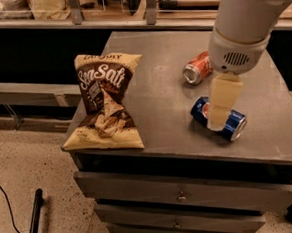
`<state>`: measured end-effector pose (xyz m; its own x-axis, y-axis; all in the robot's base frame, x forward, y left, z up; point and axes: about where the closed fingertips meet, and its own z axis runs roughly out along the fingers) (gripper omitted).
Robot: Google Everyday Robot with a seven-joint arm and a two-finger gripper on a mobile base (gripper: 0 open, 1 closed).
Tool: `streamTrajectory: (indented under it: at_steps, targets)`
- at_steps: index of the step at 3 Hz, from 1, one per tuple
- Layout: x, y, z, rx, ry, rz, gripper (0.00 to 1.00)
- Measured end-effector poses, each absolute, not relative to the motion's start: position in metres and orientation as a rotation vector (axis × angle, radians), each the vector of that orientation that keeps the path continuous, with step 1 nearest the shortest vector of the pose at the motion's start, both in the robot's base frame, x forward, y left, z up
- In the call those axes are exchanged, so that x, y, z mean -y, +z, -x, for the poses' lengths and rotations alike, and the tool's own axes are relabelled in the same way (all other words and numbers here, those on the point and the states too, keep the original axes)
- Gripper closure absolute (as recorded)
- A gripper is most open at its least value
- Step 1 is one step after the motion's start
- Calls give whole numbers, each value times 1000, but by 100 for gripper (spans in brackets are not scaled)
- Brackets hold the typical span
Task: Place pepsi can upright
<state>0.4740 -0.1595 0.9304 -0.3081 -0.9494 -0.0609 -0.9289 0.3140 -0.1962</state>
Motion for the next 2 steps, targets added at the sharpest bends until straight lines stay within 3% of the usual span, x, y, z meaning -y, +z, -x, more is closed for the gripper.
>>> streamTrajectory:
  at_steps: [2]
  targets:
    - [141,863,-498,-2664,-323,1564,0]
